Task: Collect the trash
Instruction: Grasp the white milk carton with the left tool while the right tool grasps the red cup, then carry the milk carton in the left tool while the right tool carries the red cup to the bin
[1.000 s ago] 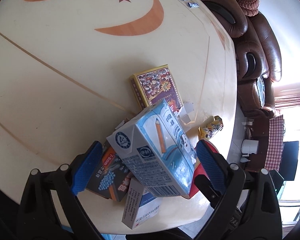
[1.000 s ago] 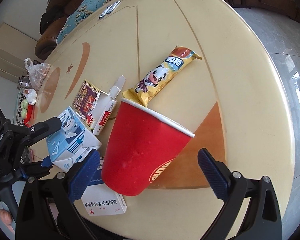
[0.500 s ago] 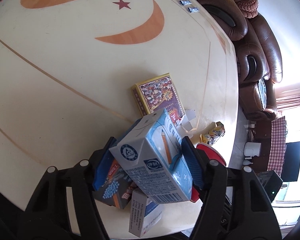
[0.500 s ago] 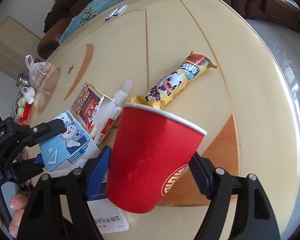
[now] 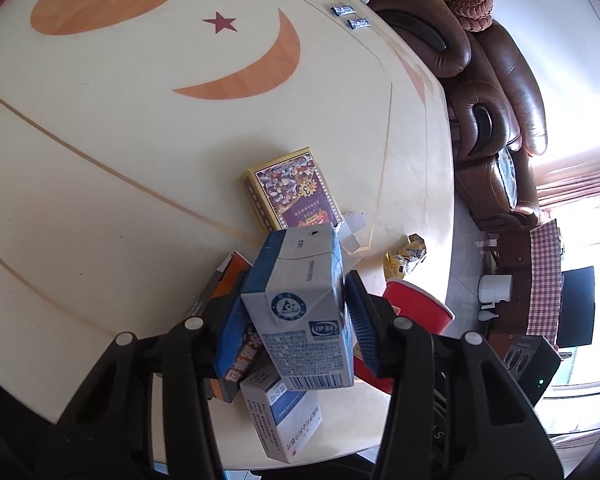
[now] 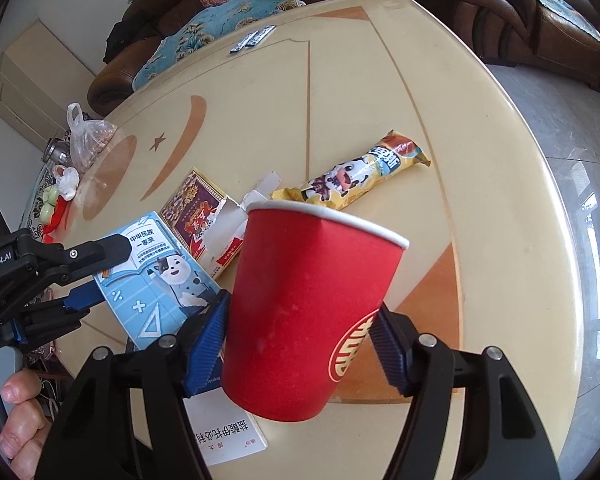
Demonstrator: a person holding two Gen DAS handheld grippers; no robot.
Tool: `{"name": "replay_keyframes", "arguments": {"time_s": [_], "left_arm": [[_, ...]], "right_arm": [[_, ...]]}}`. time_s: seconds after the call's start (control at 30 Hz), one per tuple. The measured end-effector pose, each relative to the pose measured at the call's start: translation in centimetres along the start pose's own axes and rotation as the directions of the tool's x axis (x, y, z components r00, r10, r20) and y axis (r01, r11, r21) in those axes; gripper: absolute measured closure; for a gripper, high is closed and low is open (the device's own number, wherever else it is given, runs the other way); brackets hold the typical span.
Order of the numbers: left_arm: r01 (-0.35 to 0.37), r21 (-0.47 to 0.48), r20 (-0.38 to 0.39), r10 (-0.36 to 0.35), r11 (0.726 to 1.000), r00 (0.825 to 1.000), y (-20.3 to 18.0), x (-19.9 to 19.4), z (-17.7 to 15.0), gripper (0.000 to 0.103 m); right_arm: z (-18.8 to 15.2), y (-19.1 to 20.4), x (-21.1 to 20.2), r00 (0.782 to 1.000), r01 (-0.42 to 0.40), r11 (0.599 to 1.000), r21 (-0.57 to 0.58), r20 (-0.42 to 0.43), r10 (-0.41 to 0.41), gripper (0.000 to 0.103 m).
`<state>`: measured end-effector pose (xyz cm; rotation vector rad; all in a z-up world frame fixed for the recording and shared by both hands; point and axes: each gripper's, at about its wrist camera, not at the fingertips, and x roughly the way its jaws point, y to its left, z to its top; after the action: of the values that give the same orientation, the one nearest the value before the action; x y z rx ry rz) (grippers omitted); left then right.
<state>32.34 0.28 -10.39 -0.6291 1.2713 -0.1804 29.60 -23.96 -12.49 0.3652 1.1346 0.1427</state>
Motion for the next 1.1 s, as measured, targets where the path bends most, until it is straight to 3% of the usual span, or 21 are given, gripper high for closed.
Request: {"name": "replay_keyframes", "arguments": {"time_s": [0.73,1.1], "left_arm": [[-0.033,0.171,0.127,0.012,0.985,0.992,-3.2,-4.4,-1.4,0.061],[-0.105,0.315,0.230,0.032,0.943,0.973,-4.9,-9.6,-3.9,0.061]], "right_arm": [[0.0,-1.4,-5.8,0.992,0.071,0.996,-0.053,0.112,-0.065,0.038],[-1.2,0.3,-10.5,0.980,0.115,0.986,-0.124,0.176,-0.092,0.038]]}}
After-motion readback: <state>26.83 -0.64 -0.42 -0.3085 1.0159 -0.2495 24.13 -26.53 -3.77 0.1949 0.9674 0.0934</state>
